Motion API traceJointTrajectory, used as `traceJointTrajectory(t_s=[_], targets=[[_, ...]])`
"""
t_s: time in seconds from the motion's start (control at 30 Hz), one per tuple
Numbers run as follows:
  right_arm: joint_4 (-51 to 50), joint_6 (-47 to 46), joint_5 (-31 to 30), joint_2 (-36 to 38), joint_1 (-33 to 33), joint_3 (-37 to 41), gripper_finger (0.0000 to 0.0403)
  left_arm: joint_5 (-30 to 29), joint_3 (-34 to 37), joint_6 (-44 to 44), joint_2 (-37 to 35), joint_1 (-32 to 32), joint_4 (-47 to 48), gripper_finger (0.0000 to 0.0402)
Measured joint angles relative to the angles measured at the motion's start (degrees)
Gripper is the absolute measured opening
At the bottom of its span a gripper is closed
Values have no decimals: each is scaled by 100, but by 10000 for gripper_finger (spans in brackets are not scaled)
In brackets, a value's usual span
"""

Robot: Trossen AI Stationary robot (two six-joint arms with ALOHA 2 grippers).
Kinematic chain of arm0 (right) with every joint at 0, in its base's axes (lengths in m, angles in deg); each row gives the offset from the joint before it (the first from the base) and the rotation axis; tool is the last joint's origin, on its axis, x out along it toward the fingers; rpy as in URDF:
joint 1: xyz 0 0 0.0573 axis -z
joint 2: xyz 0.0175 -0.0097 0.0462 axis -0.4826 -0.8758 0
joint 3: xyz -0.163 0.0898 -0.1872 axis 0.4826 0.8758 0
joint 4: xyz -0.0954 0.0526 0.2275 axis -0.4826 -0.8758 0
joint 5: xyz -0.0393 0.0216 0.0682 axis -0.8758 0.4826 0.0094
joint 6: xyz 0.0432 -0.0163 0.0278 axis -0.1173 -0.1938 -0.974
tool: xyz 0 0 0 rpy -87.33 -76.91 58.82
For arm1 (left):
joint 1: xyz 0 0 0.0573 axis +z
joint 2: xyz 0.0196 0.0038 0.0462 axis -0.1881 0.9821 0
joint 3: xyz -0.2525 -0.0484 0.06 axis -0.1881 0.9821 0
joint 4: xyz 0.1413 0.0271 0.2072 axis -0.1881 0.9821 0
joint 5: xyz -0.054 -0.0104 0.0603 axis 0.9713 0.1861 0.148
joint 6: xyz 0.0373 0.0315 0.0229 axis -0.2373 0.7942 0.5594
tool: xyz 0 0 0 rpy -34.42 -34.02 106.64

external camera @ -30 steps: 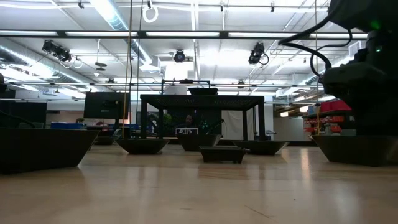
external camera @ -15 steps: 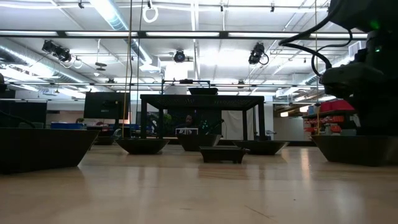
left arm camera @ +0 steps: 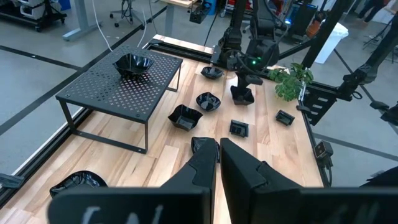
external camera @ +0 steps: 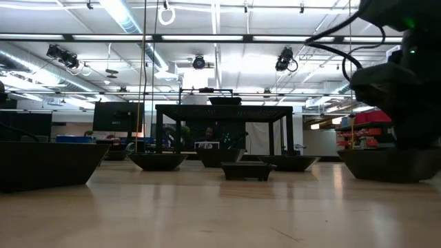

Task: Pick & Place Mini shaped plates
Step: Stack the distorted square plate on top of the other distorted square plate on the shelf

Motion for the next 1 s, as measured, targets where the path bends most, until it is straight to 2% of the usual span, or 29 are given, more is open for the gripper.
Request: traceJointTrajectory(t_s=[0.57, 0.83, 1.0], targets=[[-14, 900, -314, -4, 404, -1010, 4, 0, 0, 0, 0, -2, 2, 25], [-24, 1514, -328, -4, 808, -1908, 4, 1, 0, 0, 0, -1, 2, 25], [-26, 1911, -638, -4, 1164, -2499, 4, 0, 0, 0, 0, -2, 2, 25]])
